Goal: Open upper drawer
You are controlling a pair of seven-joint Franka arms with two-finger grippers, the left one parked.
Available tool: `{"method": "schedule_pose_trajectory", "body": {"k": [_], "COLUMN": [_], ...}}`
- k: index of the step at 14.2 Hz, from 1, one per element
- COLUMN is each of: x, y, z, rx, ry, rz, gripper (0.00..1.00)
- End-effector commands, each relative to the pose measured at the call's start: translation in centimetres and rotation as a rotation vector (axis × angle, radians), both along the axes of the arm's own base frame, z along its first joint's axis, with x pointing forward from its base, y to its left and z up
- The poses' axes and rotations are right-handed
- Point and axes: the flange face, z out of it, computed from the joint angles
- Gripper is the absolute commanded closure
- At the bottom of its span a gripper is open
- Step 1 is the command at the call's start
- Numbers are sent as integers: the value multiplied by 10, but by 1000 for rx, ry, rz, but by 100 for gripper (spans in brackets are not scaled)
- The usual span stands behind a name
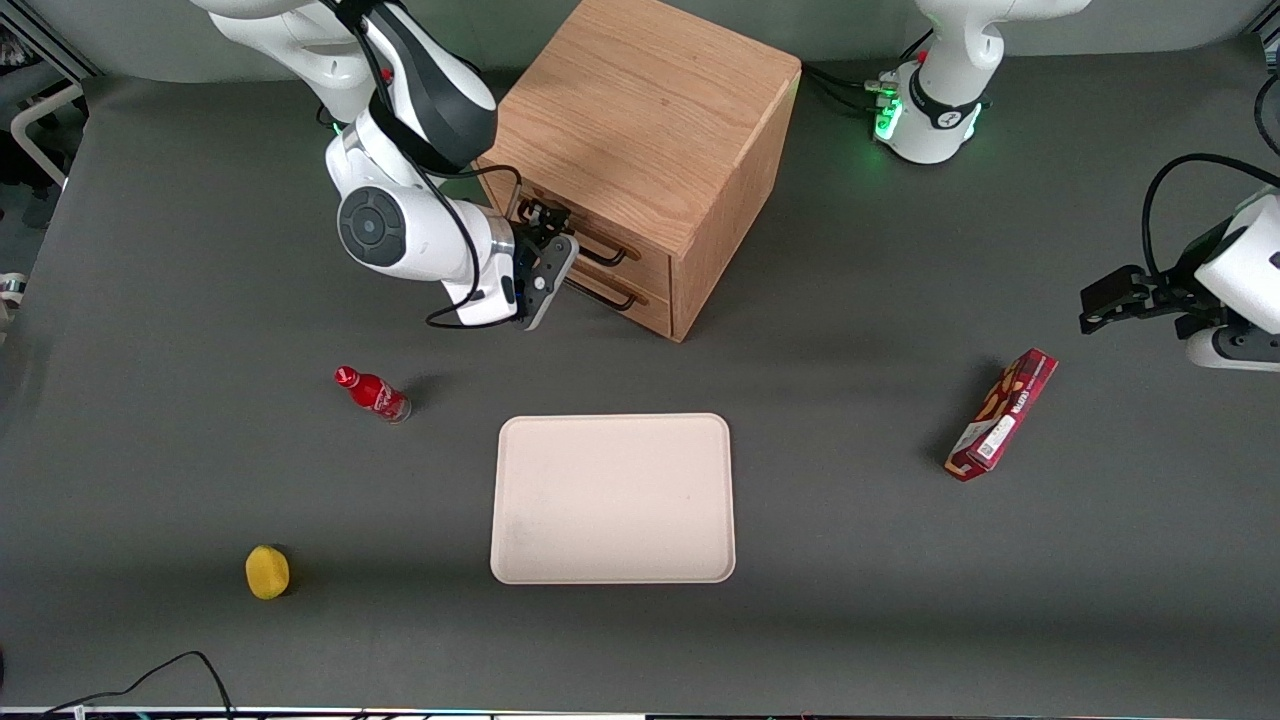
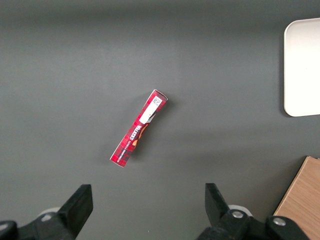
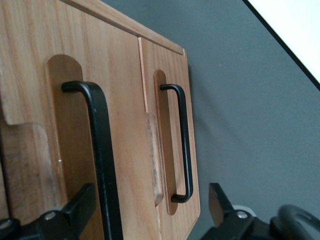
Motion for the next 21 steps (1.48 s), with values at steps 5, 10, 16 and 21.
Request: {"method": "schedule_pose_trajectory", "body": {"k": [5,10,16,21], "x": [11,39,76,108], "y": [-16,-30,-58,-93], "z": [-5,-3,1,4], "rx": [5,-10,-9,2], "ry": [-59,-107,-160,-206], "rz": [46,53,69,78], "gripper": [0,0,0,0]}}
